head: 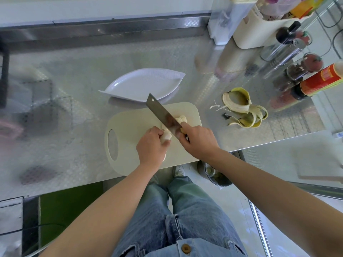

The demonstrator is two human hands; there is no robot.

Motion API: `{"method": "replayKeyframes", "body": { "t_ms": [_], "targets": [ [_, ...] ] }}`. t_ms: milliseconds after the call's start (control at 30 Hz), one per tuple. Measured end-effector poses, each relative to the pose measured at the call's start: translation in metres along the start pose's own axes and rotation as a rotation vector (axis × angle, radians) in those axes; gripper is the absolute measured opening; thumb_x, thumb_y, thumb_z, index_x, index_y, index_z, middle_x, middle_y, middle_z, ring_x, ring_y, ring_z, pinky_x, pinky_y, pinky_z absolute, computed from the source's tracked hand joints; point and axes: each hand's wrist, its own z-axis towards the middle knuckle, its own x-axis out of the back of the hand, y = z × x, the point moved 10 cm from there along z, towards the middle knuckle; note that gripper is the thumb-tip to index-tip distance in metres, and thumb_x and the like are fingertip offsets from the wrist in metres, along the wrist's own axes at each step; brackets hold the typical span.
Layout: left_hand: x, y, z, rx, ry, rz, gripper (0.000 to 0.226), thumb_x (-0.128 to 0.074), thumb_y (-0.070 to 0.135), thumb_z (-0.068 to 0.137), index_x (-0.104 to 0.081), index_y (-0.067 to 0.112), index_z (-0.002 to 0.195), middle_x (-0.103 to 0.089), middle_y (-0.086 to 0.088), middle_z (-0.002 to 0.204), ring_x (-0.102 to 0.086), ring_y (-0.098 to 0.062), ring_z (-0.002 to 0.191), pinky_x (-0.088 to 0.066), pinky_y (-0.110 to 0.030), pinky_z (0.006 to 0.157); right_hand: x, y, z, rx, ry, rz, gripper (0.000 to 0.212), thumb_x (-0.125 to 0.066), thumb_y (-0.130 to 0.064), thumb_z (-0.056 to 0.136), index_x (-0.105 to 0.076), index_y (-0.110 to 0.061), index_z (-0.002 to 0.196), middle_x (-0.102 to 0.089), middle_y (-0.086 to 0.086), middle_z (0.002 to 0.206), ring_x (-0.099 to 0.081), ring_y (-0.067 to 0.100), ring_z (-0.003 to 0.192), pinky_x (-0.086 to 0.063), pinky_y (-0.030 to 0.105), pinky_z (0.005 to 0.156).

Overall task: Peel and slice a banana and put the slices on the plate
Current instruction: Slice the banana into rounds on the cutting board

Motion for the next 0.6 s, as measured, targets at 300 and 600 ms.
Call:
{"method": "replayKeyframes", "body": {
  "t_ms": [300,600],
  "targets": [
    [-0.001,-0.002,0.001,0.004,0.0,-0.008,0.023,-0.07,0.035,0.08,-0.061,0.022,0.097,-0.064,0.005,0.099,-0.061,-0.019,0.088,-0.035,-0.027,0.064,-0.009,-0.002,-0.001,0.006,-0.038,-0.043,0.023,-0.038,-0.03,0.096,-0.049,-0.011,0.102,-0.047,0.004,0.065,-0.041,0.028,0.056,-0.029,0.03,0.055],
    [-0.001,-0.002,0.002,0.004,0.007,-0.017,0.028,-0.073,0.039,0.078,-0.061,0.022,0.097,-0.064,0.005,0.098,-0.061,-0.02,0.087,-0.034,-0.027,0.064,-0.02,-0.005,0.004,0.012,-0.09,-0.065,0.02,-0.034,-0.031,0.097,-0.045,-0.014,0.098,-0.043,0.002,0.066,-0.041,0.026,0.058,-0.029,0.03,0.057]
  ]
}}
